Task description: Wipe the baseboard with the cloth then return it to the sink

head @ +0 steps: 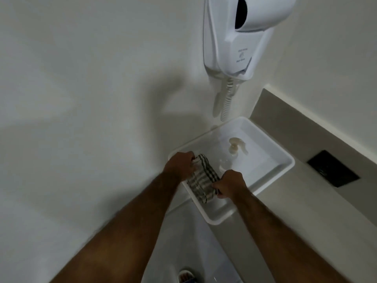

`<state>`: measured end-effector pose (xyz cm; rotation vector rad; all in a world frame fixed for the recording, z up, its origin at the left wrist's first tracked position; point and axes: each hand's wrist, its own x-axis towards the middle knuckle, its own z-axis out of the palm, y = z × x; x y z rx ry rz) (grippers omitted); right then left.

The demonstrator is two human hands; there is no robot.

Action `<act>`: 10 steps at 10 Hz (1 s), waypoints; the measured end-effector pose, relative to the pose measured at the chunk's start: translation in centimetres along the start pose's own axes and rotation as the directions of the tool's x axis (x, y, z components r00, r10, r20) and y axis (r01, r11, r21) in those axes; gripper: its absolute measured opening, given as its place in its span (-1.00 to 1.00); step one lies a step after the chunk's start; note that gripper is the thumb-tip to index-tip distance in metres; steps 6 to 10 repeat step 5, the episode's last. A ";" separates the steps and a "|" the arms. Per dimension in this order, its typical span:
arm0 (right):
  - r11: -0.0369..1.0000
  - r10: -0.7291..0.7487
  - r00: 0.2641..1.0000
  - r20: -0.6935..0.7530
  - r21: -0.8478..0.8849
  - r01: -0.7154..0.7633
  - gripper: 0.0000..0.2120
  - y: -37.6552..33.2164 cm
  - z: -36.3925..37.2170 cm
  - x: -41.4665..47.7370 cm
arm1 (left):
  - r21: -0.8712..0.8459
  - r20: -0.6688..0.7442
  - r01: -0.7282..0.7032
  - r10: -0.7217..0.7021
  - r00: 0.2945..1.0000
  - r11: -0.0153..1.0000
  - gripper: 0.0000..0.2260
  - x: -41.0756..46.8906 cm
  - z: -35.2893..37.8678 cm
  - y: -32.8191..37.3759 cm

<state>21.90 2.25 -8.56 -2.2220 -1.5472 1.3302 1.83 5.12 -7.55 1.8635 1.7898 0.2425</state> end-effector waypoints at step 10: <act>0.963 -0.192 0.976 -0.103 -0.209 0.168 -0.64 -4.9 -5.5 -9.5 | 0.521 -0.176 -0.289 0.432 0.884 0.804 -0.49 -3.5 -4.5 -3.1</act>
